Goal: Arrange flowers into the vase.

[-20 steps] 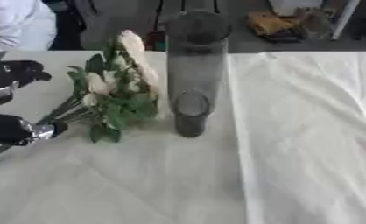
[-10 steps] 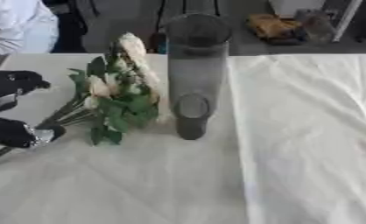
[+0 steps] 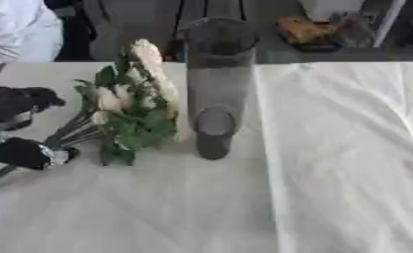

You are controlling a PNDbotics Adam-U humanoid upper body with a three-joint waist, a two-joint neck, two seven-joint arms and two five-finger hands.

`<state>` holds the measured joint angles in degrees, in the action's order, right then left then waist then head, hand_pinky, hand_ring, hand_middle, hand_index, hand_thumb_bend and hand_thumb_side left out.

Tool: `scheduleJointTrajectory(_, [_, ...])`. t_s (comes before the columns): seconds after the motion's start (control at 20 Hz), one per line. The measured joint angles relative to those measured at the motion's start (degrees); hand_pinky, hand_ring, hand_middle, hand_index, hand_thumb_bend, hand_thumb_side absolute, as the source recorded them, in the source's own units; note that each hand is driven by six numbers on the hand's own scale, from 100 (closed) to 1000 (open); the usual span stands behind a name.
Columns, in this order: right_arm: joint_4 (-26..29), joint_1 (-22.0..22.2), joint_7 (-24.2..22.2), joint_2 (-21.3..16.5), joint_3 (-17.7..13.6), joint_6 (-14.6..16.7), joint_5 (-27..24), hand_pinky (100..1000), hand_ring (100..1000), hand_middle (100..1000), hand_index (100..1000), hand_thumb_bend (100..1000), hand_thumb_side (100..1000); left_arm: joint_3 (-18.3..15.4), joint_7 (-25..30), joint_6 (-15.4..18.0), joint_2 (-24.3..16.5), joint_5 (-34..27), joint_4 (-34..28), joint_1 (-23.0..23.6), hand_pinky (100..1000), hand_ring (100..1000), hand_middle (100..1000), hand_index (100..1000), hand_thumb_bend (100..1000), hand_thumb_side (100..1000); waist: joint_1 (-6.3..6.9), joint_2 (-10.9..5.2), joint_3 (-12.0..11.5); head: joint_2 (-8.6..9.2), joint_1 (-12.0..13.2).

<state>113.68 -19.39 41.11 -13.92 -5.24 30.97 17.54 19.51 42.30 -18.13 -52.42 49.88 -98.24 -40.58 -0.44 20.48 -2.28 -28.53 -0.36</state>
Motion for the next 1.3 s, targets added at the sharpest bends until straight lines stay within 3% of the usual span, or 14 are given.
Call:
scheduleJointTrajectory(0.3, [0.0, 0.0, 0.0, 0.0, 0.0, 0.0, -0.2, 706, 760, 623, 841, 100, 970, 0.4, -0.2, 0.3, 1.7, -0.4, 3.3, -1.1, 849, 937, 981, 1000, 436, 748, 0.0, 0.22, 0.1, 0.39, 0.3])
scheduleJointTrajectory(0.65, [0.0, -0.1, -0.2, 0.0, 0.2, 0.2, -0.5, 707, 761, 621, 839, 100, 970, 1.0, -1.7, 0.7, 3.6, 1.3, 7.2, -2.5, 824, 944, 976, 1000, 340, 708, -0.04, 0.45, 0.4, 0.48, 0.3])
scheduleJointTrajectory(1.3, [0.0, -0.2, -0.3, 0.1, 0.4, 0.3, -1.0, 708, 761, 617, 840, 100, 970, 1.6, -4.3, 0.6, 6.1, 3.2, 13.2, -3.4, 813, 944, 987, 1000, 353, 703, -0.21, 1.11, 0.8, 1.04, 0.6])
